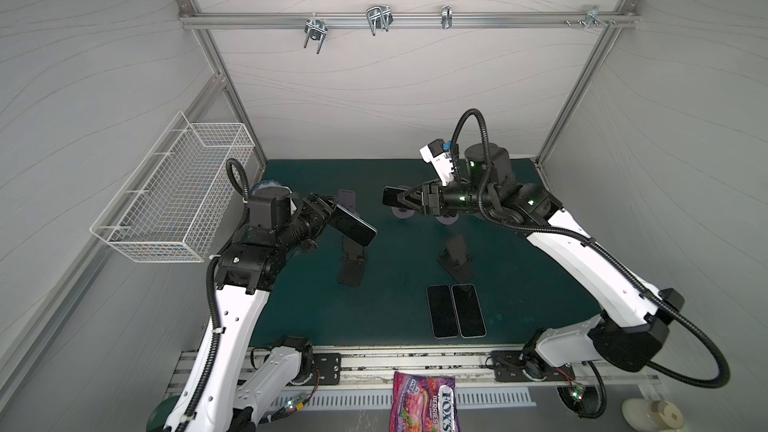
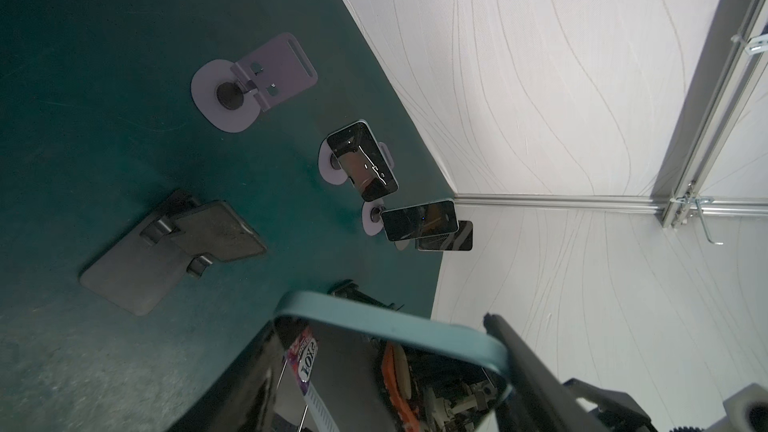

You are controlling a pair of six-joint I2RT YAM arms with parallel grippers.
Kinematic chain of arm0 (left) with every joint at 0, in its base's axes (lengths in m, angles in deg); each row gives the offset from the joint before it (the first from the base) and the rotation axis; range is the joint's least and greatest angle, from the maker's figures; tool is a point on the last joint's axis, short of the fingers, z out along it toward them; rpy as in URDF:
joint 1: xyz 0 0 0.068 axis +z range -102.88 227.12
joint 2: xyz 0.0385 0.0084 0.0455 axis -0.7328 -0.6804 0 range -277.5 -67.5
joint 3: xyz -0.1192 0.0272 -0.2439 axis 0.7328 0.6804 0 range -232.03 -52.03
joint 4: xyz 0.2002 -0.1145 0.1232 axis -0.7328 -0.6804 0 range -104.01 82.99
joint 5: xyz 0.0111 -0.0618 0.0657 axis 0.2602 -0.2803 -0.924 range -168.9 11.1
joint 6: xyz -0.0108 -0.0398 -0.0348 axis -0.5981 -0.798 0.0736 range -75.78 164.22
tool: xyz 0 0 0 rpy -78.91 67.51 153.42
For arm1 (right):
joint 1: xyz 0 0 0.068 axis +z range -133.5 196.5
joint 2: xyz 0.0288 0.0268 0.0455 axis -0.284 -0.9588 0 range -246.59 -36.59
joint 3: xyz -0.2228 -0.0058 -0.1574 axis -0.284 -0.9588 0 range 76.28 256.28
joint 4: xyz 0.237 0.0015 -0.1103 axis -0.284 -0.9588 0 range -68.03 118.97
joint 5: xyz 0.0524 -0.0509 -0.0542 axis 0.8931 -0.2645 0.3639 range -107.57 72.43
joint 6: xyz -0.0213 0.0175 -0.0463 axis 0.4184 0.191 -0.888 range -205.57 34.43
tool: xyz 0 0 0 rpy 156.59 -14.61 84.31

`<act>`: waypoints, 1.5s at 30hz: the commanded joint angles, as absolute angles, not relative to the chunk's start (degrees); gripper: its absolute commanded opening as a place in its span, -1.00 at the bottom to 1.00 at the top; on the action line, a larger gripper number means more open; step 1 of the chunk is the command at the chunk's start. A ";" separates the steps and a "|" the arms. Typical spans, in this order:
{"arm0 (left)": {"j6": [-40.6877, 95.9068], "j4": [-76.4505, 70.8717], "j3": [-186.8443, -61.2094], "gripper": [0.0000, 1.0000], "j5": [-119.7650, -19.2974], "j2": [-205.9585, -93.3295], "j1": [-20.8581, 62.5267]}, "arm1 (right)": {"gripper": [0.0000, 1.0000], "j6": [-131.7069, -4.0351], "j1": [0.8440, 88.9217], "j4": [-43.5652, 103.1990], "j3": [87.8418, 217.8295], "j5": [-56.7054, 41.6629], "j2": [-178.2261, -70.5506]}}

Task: Remove the phone from the phone stand
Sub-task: 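Lower the teal phone toward the table beside the pink phone with the left gripper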

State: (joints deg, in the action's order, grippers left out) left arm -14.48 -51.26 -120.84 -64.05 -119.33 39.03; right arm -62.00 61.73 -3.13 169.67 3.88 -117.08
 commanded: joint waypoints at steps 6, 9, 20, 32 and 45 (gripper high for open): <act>-9.81 -55.31 -124.42 0.18 -65.09 -117.22 33.63 | 0.17 -62.46 62.51 -6.01 166.49 3.84 -112.74; -9.40 -56.07 -123.91 0.18 -66.79 -116.81 31.01 | 0.16 -62.45 62.62 -6.44 164.51 3.68 -111.42; -8.25 -57.53 -122.54 0.17 -77.05 -118.00 19.31 | 0.17 -63.57 62.62 -8.44 156.56 2.26 -106.21; -9.22 -54.38 -118.35 0.15 -80.19 -120.84 13.24 | 0.17 -65.35 60.70 -9.99 151.67 -0.26 -100.93; -7.14 -55.89 -116.65 0.15 -80.72 -121.29 12.08 | 0.17 -64.87 59.59 -9.36 148.97 1.54 -100.66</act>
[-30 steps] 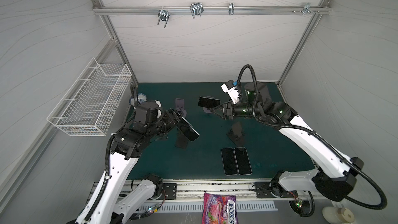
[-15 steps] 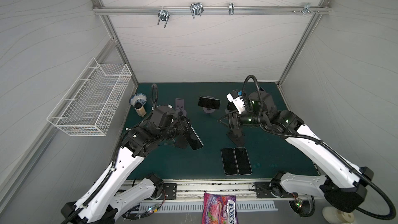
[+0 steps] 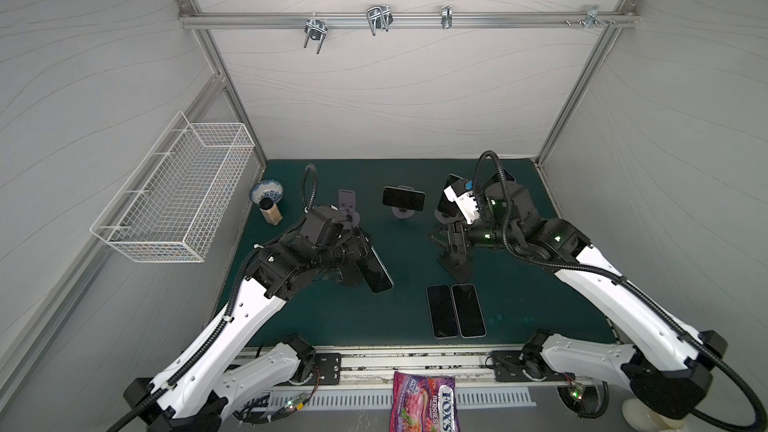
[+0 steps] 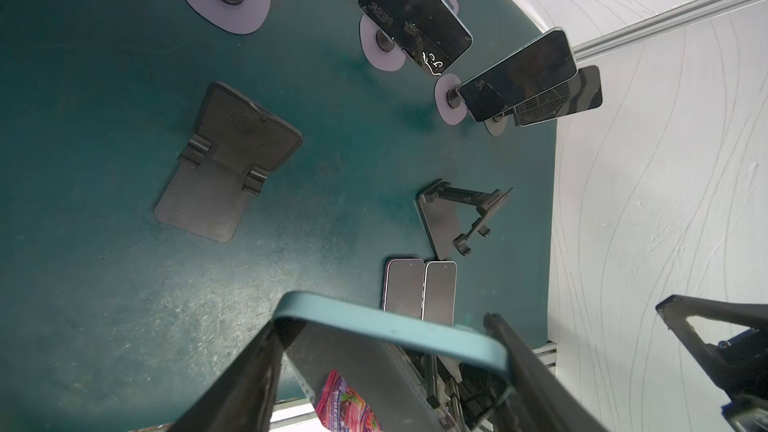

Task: Remove the phone from the phone stand
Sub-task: 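Lower the teal phone toward the table beside the pink phone with the left gripper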

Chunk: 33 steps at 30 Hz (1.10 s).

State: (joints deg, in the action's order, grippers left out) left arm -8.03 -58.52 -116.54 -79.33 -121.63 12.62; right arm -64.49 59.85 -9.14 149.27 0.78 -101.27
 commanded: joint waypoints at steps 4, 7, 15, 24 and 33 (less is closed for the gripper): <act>-7.00 -56.25 -114.65 0.15 -81.19 -120.94 11.45 | 0.17 -64.87 59.58 -9.10 148.72 1.56 -100.74; -7.16 -55.94 -113.18 0.15 -81.23 -120.85 10.64 | 0.17 -64.65 59.60 -8.89 148.57 1.67 -100.93; -7.24 -56.39 -111.12 0.14 -82.42 -121.04 7.84 | 0.16 -64.20 59.70 -8.90 148.34 2.34 -101.15; -6.60 -58.03 -110.38 0.14 -83.56 -121.76 5.82 | 0.16 -63.57 59.65 -8.39 146.16 2.54 -100.19; -6.76 -55.93 -109.42 0.13 -82.79 -124.80 4.54 | 0.17 -63.51 59.67 -7.82 145.10 2.63 -100.11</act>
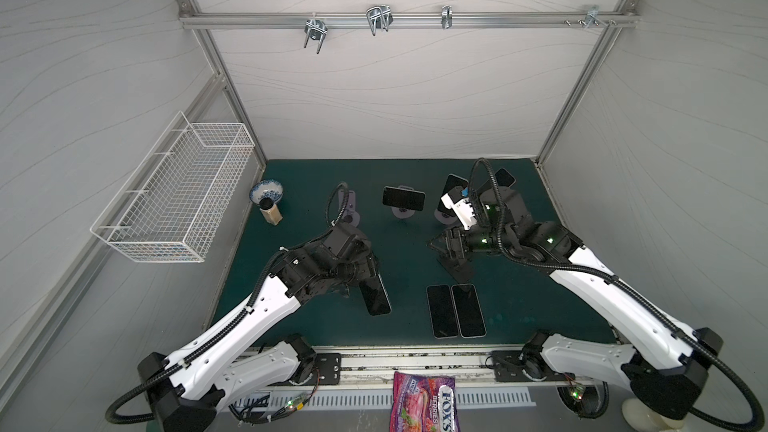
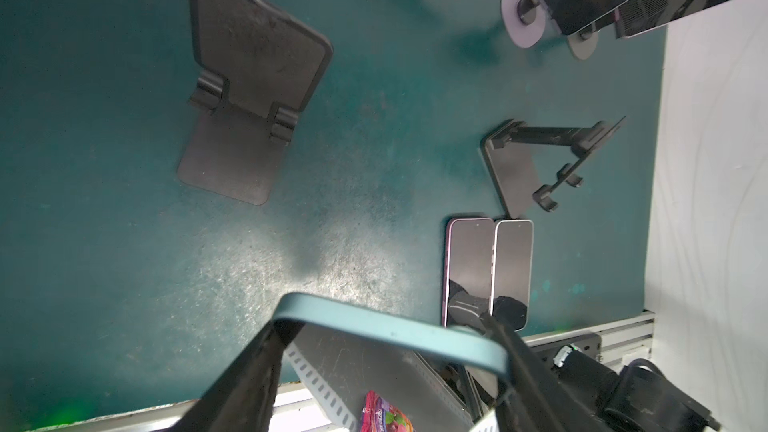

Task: Remove the phone from the phone stand
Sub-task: 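Lower the teal phone toward the table beside the pink phone with the left gripper, then set the teal phone flat beside the pink phone and open the left gripper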

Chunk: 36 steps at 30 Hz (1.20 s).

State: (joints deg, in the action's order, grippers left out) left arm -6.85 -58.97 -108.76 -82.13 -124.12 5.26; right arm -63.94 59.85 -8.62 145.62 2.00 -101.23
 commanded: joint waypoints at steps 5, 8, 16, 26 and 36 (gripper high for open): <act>-6.41 -55.28 -109.22 0.13 -83.03 -126.01 4.00 | 0.17 -63.49 59.68 -7.95 145.49 3.08 -100.56; -5.99 -54.75 -109.07 0.13 -82.53 -127.09 3.91 | 0.17 -63.60 59.71 -8.32 145.34 2.82 -100.27; -4.40 -54.38 -111.07 0.13 -80.50 -130.88 3.69 | 0.17 -63.78 59.67 -8.87 144.75 2.82 -100.04; -1.10 -56.92 -113.85 0.13 -80.48 -134.02 3.45 | 0.17 -64.44 59.65 -10.25 145.10 2.03 -99.33; 1.48 -58.89 -116.14 0.13 -79.52 -137.79 3.61 | 0.17 -64.95 59.65 -11.25 145.64 1.69 -98.99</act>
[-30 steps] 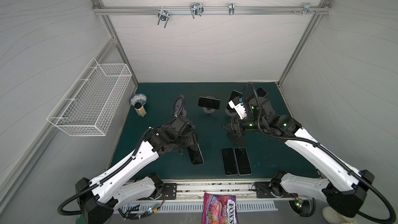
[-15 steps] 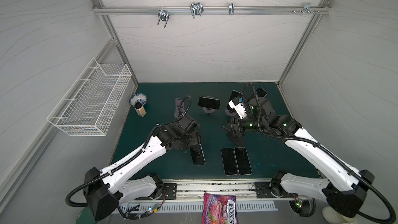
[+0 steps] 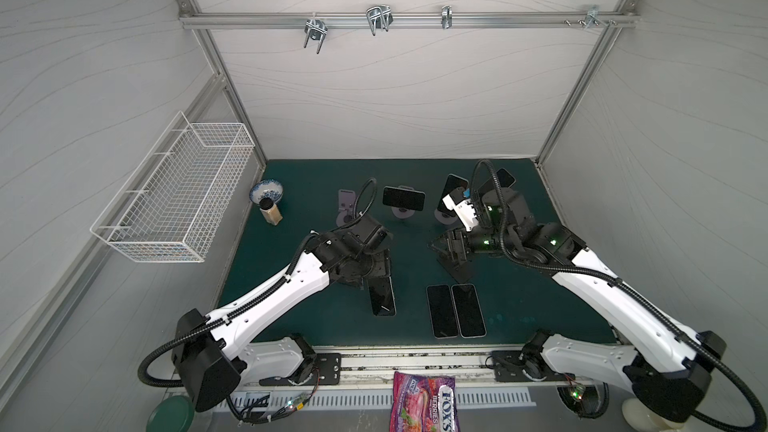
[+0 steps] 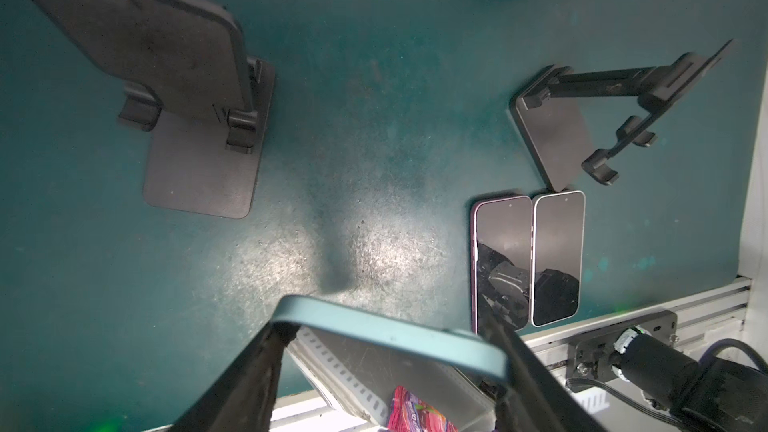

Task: Remove the phone from the phone stand
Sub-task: 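Set the teal phone flat beside the pink phone and open the left gripper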

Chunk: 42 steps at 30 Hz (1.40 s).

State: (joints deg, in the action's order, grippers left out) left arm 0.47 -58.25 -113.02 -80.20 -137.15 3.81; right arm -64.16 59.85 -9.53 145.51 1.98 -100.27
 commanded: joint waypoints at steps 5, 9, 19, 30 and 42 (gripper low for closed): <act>1.16 -58.35 -116.16 0.12 -77.32 -139.84 3.53 | 0.17 -65.62 59.61 -12.86 146.14 0.65 -98.31; 0.47 -56.58 -115.33 0.12 -74.94 -142.21 3.46 | 0.18 -66.09 59.60 -13.82 145.35 0.06 -97.59; 3.07 -58.11 -119.40 0.12 -72.71 -151.55 0.51 | 0.18 -66.70 59.21 -15.03 144.91 0.20 -96.64; 2.63 -54.63 -120.55 0.12 -70.64 -160.18 -2.77 | 0.19 -66.92 58.53 -16.85 142.89 -0.79 -93.22; 1.69 -52.44 -121.13 0.11 -70.38 -164.29 -4.73 | 0.19 -65.88 58.51 -16.91 140.37 -0.87 -90.38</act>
State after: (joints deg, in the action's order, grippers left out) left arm 2.20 -53.27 -119.40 -70.13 -164.62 -4.53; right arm -65.89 58.83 -15.74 140.90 -0.65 -91.31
